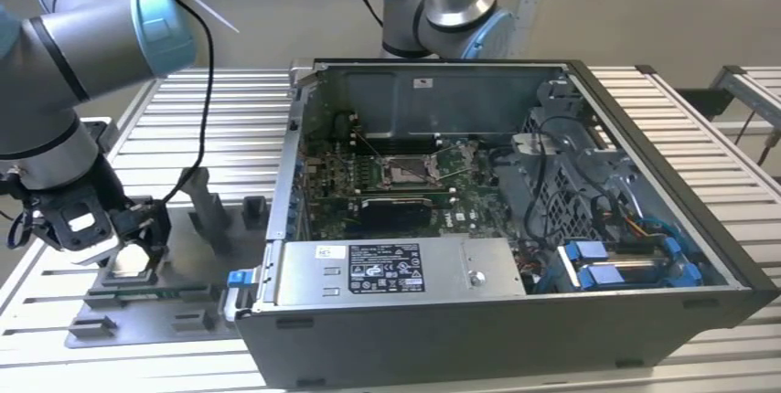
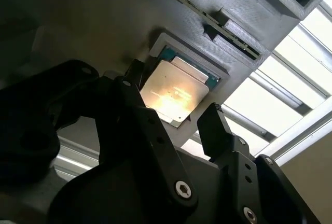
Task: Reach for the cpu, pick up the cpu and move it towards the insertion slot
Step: 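Pick up the cpu and move it towards the insertion slot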
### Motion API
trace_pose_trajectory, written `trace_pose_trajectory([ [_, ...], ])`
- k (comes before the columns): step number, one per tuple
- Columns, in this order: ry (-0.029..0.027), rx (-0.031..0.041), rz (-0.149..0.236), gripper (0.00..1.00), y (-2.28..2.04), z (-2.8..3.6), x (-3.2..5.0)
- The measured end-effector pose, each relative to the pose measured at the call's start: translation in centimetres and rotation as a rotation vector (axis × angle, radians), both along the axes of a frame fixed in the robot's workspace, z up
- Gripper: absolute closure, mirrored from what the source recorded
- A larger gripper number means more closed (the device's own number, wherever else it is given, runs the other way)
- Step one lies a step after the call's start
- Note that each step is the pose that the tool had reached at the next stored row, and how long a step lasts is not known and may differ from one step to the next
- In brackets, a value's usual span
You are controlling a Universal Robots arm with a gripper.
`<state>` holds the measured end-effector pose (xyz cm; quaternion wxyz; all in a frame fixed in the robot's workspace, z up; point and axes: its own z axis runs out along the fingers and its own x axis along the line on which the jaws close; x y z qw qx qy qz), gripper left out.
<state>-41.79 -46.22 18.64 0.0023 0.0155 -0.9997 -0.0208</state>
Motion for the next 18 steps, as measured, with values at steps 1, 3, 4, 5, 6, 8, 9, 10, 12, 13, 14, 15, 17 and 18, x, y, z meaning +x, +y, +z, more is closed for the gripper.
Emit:
trace_pose_trajectory([
  [1, 0.0, 0.0, 0.0, 1.0, 0.0, 0.0, 0.0],
  [3, 0.0, 0.0, 0.0, 1.0, 0.0, 0.0, 0.0],
  [4, 0.0001, 0.0, 0.0, 1.0, 0.0, 0.0, 0.0],
  [5, 0.0, 0.0, 0.0, 1.0, 0.0, 0.0, 0.0],
  [6, 0.0001, 0.0, 0.0, 1.0, 0.0, 0.0, 0.0],
  [8, 0.0001, 0.0, 0.0, 1.0, 0.0, -0.01, 0.0],
  [9, 0.0, 0.0, 0.0, 1.0, 0.0, -0.01, 0.0],
  [10, 0.0, 0.0, 0.0, 1.0, 0.0, -0.01, 0.0],
  [12, -0.0002, 0.0002, 0.0, 1.0, 0.0, 0.01, 0.0],
  [13, -0.0004, 0.0004, 0.0, 1.0, 0.01, 0.1, 0.0],
  [14, -0.0003, 0.0003, 0.0, 1.0, 0.01, 0.24, 0.0],
  [15, 0.0, 0.0001, 0.0, 1.0, 0.01, 0.43, 0.0],
  [17, -0.0001, 0.0001, 0.0, 1.0, 0.0, 0.88, 0.0],
  [18, -0.0002, 0.0002, 0.0, 1.0, 0.0, 1.15, 0.0],
])
